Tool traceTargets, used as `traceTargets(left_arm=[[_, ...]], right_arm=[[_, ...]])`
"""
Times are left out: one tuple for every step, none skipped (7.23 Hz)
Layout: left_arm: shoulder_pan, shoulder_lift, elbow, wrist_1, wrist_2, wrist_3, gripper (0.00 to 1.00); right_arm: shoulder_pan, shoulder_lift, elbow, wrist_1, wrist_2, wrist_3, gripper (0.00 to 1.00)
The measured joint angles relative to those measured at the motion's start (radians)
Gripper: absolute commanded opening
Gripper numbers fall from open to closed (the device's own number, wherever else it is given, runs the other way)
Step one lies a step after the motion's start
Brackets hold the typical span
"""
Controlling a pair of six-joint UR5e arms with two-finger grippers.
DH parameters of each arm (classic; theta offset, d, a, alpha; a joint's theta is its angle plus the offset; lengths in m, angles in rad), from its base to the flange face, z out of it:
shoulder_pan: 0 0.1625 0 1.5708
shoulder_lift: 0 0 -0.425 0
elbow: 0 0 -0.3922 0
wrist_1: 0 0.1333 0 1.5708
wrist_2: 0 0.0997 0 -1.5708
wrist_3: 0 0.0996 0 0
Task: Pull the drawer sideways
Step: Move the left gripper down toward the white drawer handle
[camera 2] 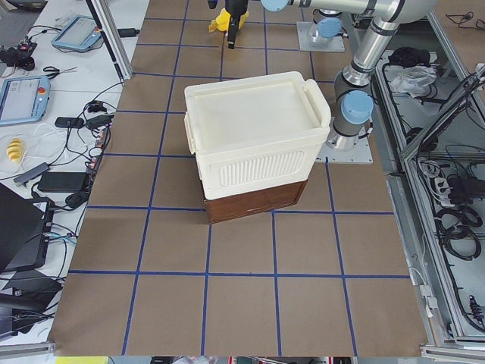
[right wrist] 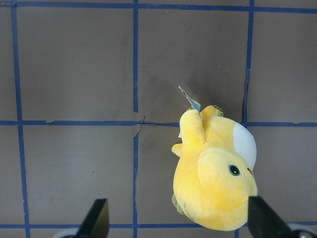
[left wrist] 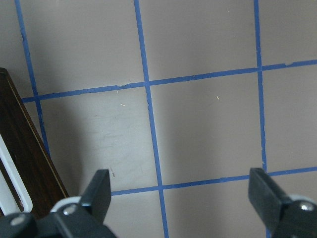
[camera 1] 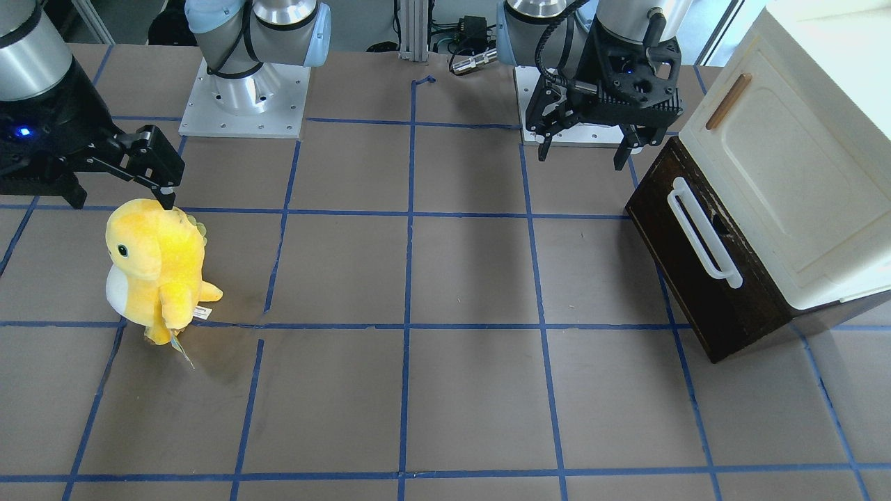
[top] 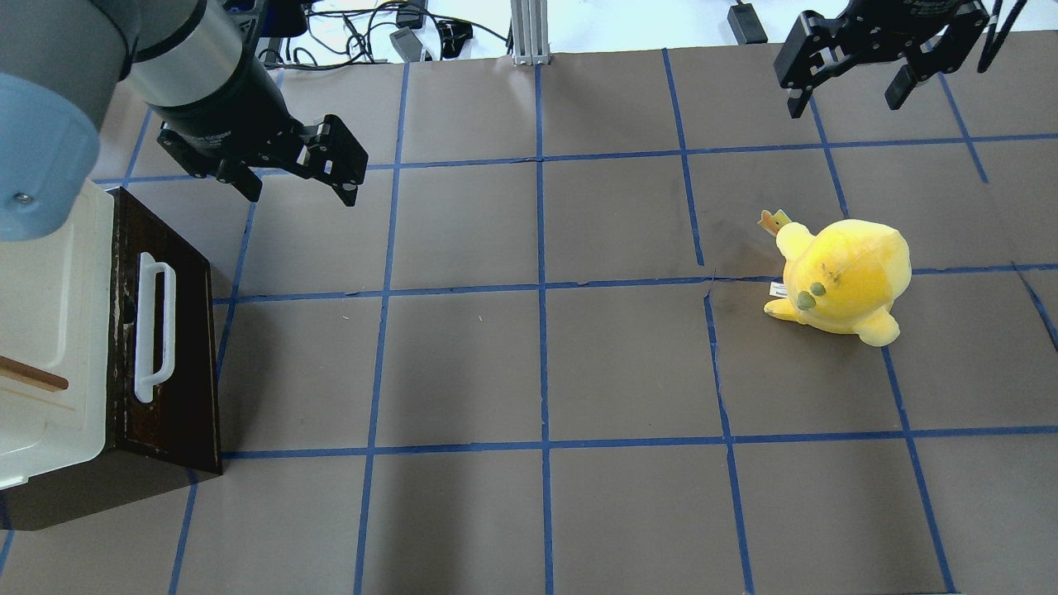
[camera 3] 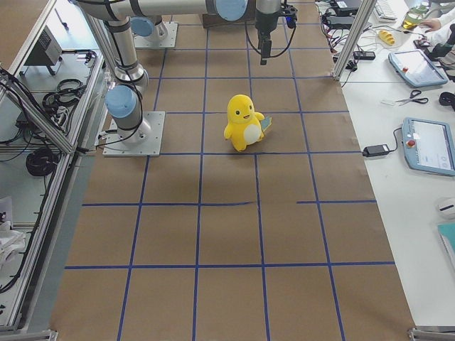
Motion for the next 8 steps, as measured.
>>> traceTargets(left_arm=[[0.000, 0.001, -0.002, 0.000, 0.000, 0.000, 1.00], [0.000, 0.003, -0.004, 0.001, 0.000, 0.001, 1.00], [0.000, 0.004, -0.006, 0.003, 0.000, 0.002, 1.00], [0.000, 0.002, -0.007, 0.007, 0.001, 0.002, 1.00], [0.000, 0.002, -0.008, 0.010, 0.001, -0.003, 1.00], [-0.002, 0.000, -0.013, 0.011, 0.001, -0.011, 1.00], [-0.004, -0.005, -0.029, 0.019, 0.004, -0.018, 1.00], [-0.006, -0.016, -0.058, 0.037, 0.008, -0.035, 1.00]], right_arm=[[0.000, 0.000, 0.000, 0.000, 0.000, 0.000, 1.00], [0.000, 0.000, 0.000, 0.000, 0.000, 0.000, 1.00], [0.000, 0.000, 0.000, 0.000, 0.000, 0.000, 1.00], [0.000, 0.000, 0.000, 0.000, 0.000, 0.000, 1.00], [0.000, 0.000, 0.000, 0.001, 0.000, 0.000, 1.00], [0.000, 0.000, 0.000, 0.000, 0.000, 0.000, 1.00], [0.000, 0.000, 0.000, 0.000, 0.000, 0.000, 1.00], [0.000, 0.000, 0.000, 0.000, 0.000, 0.000, 1.00]])
